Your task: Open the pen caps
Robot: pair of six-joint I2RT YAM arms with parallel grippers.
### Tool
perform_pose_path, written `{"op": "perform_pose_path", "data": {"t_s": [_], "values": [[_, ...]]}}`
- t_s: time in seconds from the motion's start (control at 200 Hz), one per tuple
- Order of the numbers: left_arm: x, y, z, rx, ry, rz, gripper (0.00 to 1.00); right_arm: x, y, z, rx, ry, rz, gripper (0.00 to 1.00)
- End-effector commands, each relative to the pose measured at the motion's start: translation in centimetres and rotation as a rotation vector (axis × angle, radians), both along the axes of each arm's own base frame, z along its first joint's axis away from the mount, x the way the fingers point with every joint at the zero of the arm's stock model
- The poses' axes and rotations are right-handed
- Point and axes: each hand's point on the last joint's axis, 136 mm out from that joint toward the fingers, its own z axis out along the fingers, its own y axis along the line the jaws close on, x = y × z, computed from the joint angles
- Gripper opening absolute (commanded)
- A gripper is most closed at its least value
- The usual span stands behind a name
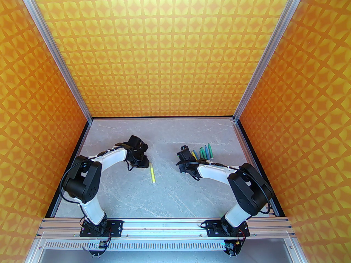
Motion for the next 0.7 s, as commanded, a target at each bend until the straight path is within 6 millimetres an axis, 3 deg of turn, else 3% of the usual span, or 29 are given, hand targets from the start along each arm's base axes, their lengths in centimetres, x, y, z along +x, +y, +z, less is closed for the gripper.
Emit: {"op": "perform_pose_path", "data": {"t_s": [0.0, 0.69], "values": [[-0.5, 0.1, -0.8, 0.041, 0.039, -0.028, 0.01, 0.6, -1.0, -0.1, -0.028, 0.001, -0.047, 0.0], [0.0, 2.9, -3.0, 0.227, 0.067, 0.02, 0.06, 1.5, -2.2, -1.6, -0.112, 0.057, -0.064, 0.08]]}}
